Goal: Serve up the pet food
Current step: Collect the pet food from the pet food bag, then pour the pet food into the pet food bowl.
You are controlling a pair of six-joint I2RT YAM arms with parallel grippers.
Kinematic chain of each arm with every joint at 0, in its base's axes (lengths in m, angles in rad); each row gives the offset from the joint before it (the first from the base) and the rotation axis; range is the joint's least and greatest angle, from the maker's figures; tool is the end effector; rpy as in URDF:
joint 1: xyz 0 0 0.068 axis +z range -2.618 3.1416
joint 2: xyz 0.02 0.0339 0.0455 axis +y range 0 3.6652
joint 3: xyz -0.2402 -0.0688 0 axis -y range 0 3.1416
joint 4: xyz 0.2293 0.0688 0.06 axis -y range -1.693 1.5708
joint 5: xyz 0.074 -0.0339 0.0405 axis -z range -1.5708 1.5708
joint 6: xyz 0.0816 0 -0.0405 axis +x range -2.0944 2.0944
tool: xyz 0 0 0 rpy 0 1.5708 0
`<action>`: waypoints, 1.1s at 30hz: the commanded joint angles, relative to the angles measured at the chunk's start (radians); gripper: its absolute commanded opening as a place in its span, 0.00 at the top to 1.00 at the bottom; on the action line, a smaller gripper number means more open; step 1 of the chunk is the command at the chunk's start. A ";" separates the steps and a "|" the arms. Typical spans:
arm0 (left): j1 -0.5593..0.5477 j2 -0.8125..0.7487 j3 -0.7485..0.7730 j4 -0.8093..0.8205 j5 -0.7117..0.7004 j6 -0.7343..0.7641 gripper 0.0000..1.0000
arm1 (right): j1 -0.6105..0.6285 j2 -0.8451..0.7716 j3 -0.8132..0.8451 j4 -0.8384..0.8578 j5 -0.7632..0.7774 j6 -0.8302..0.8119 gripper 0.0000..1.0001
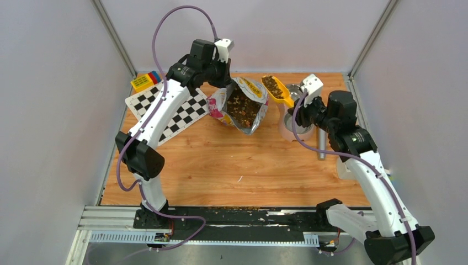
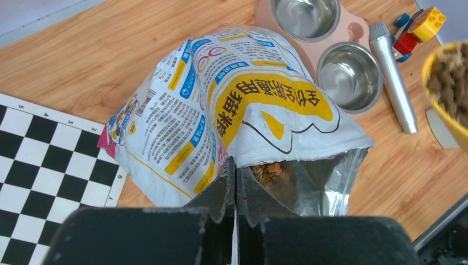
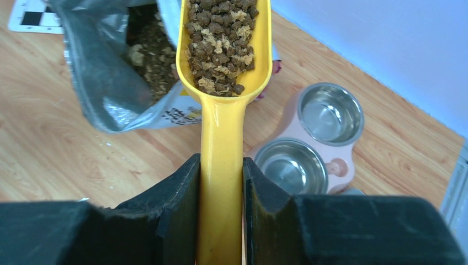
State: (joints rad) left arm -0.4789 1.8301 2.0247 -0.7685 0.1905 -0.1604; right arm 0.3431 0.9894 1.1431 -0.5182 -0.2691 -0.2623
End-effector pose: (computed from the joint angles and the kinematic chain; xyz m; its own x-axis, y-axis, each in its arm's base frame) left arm 0.3695 -0.2093 0.3652 -0.5705 0.1195 -0.8126 0.5090 0.8279 -0.2356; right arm 0.2264 0.1039 0.3542 -0.1795 -0.3296 -0.9269 -0.6262 0.7650 -0.1507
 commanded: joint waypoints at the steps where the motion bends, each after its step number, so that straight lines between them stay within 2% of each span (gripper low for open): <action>1: 0.031 -0.035 0.054 0.048 -0.015 -0.017 1.00 | -0.092 0.028 0.031 0.087 -0.016 -0.027 1.00; 7: 0.035 -0.031 0.059 0.048 -0.007 -0.023 1.00 | -0.232 0.087 0.016 0.129 -0.072 -0.061 1.00; 17: 0.036 -0.003 0.088 0.040 0.006 -0.034 1.00 | -0.389 0.270 0.009 0.166 -0.063 -0.175 1.00; 33: 0.036 0.002 0.089 0.038 -0.002 -0.031 1.00 | -0.392 0.541 0.100 0.112 0.116 -0.369 1.00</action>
State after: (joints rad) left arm -0.4648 1.8534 2.0563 -0.7765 0.2092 -0.1810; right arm -0.0597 1.4948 1.1667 -0.4210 -0.2173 -0.5640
